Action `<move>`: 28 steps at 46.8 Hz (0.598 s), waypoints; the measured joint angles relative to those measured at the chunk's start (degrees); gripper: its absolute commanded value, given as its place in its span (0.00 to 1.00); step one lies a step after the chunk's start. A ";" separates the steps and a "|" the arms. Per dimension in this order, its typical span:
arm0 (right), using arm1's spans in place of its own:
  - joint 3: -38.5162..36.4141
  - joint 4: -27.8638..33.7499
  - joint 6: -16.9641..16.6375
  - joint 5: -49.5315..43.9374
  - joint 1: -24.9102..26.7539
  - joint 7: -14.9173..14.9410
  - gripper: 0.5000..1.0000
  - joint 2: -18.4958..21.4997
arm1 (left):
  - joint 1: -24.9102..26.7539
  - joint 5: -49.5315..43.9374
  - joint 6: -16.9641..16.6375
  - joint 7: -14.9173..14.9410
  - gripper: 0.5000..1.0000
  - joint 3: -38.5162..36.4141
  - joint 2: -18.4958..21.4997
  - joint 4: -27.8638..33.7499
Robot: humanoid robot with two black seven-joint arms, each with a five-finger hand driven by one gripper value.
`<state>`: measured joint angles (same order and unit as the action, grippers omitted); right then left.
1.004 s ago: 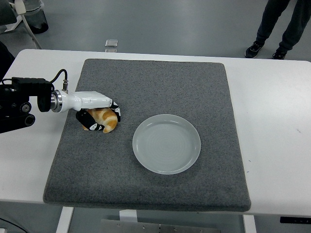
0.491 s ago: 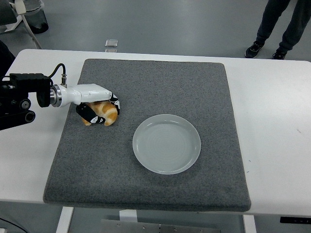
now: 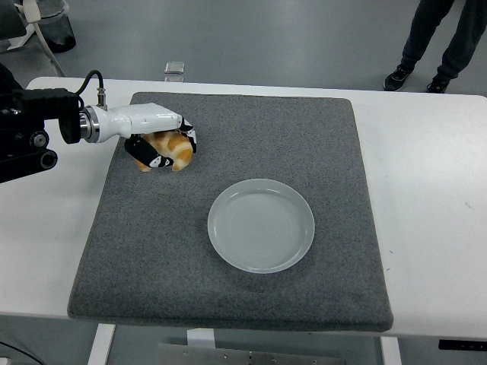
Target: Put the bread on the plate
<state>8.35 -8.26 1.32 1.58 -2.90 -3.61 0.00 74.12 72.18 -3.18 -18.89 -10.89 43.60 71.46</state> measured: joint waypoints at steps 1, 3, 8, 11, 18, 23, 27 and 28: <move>0.00 0.00 0.00 0.00 0.00 -0.01 0.86 0.00 | 0.41 -0.05 0.02 0.00 0.00 0.01 0.00 0.00; 0.00 0.00 0.00 0.00 0.00 0.00 0.86 0.00 | 1.38 -0.17 0.08 0.00 0.00 0.05 0.00 0.00; 0.00 0.00 0.00 0.00 0.00 0.00 0.86 0.00 | 3.62 -0.32 0.18 0.00 0.00 0.15 0.03 0.04; 0.00 0.00 0.00 0.00 0.00 0.00 0.86 0.00 | 4.85 -0.37 0.39 0.00 0.00 0.41 0.02 0.09; 0.00 0.00 0.00 0.00 0.00 0.00 0.86 0.00 | 6.80 -0.47 0.55 0.00 0.00 1.62 0.00 0.18; 0.00 0.00 0.00 0.00 0.00 0.00 0.86 0.00 | 8.21 -0.77 0.85 0.01 0.00 2.12 0.00 0.26; 0.00 0.00 0.00 0.00 0.00 0.00 0.86 0.00 | 9.51 -1.20 0.89 0.02 0.00 2.23 0.00 0.26; 0.00 0.00 0.00 0.00 0.00 0.00 0.86 0.00 | 9.86 -1.25 0.93 0.02 0.00 2.34 0.00 0.27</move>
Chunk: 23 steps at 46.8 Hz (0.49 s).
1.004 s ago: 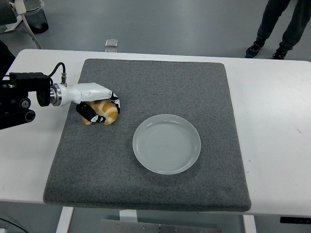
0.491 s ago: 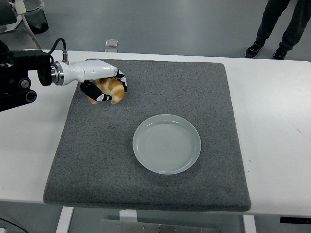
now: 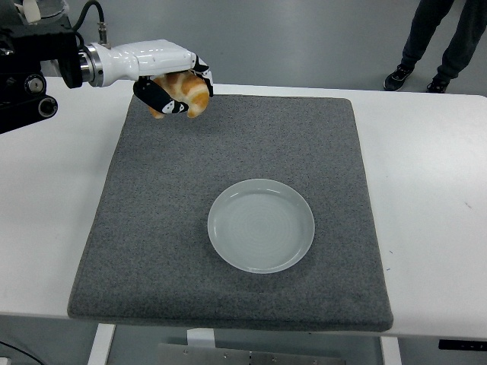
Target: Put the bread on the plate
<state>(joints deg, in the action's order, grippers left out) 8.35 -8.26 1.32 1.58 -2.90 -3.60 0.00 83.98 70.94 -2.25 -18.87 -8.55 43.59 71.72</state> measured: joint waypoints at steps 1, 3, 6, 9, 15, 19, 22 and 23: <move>0.00 0.00 0.00 0.00 0.00 0.00 0.86 0.00 | 0.25 -0.04 0.03 0.00 0.00 0.07 0.00 0.00; 0.00 0.00 0.00 0.00 0.00 0.00 0.86 0.00 | 0.65 -0.07 0.22 0.00 0.00 0.27 0.00 0.00; 0.00 0.00 0.00 0.00 0.00 0.00 0.86 0.00 | 1.03 -0.16 0.70 -0.01 0.00 0.84 0.00 0.00; 0.00 0.00 0.00 0.00 0.00 0.00 0.86 0.00 | 1.52 -0.37 1.18 -0.02 0.00 1.41 0.00 0.00; 0.00 0.00 0.00 0.00 0.00 0.00 0.86 0.00 | 2.15 -0.38 1.63 -0.03 0.00 1.74 0.00 0.00; 0.00 0.00 0.00 0.00 0.00 0.00 0.86 0.00 | 2.53 -0.38 1.64 -0.03 0.00 1.75 0.04 0.00; 0.00 0.00 0.00 0.00 0.00 0.00 0.86 0.00 | 3.00 -0.38 1.71 -0.03 0.00 1.75 0.11 0.00; 0.00 0.00 0.00 0.00 0.00 0.00 0.86 0.00 | 3.19 -0.38 1.73 -0.03 0.00 1.75 0.15 0.00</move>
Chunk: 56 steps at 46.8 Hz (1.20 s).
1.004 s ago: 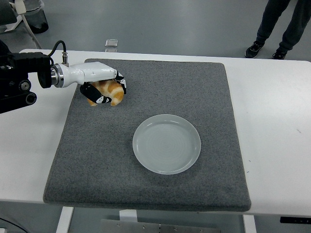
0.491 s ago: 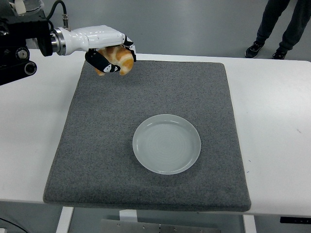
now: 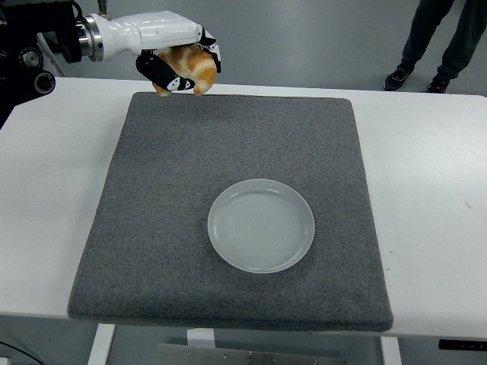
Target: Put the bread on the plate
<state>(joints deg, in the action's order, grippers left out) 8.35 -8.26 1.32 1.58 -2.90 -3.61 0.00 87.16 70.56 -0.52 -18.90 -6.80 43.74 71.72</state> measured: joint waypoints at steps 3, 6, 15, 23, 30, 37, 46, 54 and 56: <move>0.00 0.00 0.00 0.00 0.00 0.00 0.86 0.00 | 0.34 0.00 0.06 0.00 0.00 0.04 0.03 0.00; 0.00 0.00 0.00 0.00 0.00 0.01 0.86 0.00 | 0.53 0.00 0.25 0.00 0.00 0.04 0.03 0.00; 0.00 0.00 0.00 0.00 0.00 0.00 0.86 0.00 | 0.54 0.00 0.52 0.00 0.00 0.04 0.03 0.00; 0.00 0.00 0.00 0.00 0.00 0.01 0.86 0.00 | 0.54 0.01 0.52 0.00 0.00 0.04 0.02 0.00; 0.00 0.00 0.00 0.00 0.00 0.00 0.86 0.00 | 0.54 0.02 0.52 0.00 0.00 0.04 0.03 0.00; 0.00 0.00 0.00 0.00 0.00 0.01 0.86 0.00 | 0.55 0.02 0.52 0.00 0.00 0.04 0.11 0.00; 0.00 0.00 0.00 0.00 0.00 0.01 0.86 0.00 | 0.55 0.02 0.52 0.00 0.00 0.04 0.04 0.00; 0.00 0.00 0.00 0.00 0.00 0.00 0.86 0.00 | 0.65 0.02 0.52 0.00 0.00 0.04 -0.09 -0.01; 0.00 0.00 0.00 0.00 0.00 0.01 0.86 0.00 | 0.67 0.02 0.52 0.00 0.00 0.19 -0.14 0.00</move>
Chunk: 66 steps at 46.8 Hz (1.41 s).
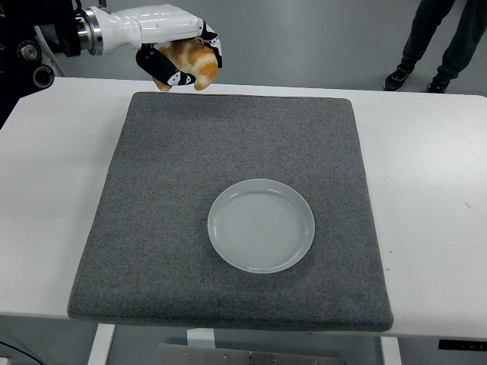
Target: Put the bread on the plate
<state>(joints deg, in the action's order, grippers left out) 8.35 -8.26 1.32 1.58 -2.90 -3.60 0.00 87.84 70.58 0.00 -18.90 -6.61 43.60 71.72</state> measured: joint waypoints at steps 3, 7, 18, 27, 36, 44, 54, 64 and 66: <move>0.00 0.00 0.00 0.00 0.00 0.00 0.86 0.00 | 0.00 0.00 0.00 0.00 0.00 0.21 -0.09 0.05; 0.00 0.00 0.00 0.00 0.00 0.00 0.86 0.00 | 0.00 0.00 0.00 0.00 0.00 0.28 -0.25 0.08; 0.00 0.00 0.00 0.00 0.00 0.00 0.86 0.00 | 0.66 0.00 0.00 0.00 0.00 0.38 -1.79 0.18; 0.00 0.00 0.00 0.00 0.00 0.00 0.86 0.00 | 0.45 -0.08 -0.08 0.08 0.00 1.70 -4.70 0.12; 0.00 0.00 0.00 0.00 0.00 -0.01 0.86 0.00 | 0.41 -0.09 -0.10 0.20 0.00 2.79 -8.37 -0.12; 0.00 0.00 0.00 0.00 0.00 -0.02 0.86 0.00 | 0.45 -0.09 -0.10 0.24 0.00 4.76 -10.76 -0.16; 0.00 0.00 0.00 0.00 0.00 -0.01 0.86 0.00 | 0.69 -0.03 0.01 0.18 0.00 5.94 -13.56 0.13; 0.00 0.00 0.00 0.00 0.00 0.00 0.86 0.00 | 1.21 -0.01 0.14 0.17 0.00 6.40 -16.33 0.18; 0.00 0.00 0.00 0.00 0.00 0.00 0.86 0.00 | 1.34 0.00 0.23 0.17 0.00 6.44 -16.92 0.18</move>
<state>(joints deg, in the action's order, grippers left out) 8.35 -8.26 1.32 1.58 -2.90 -3.60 0.00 89.18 70.58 0.23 -18.72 -0.16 26.68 71.90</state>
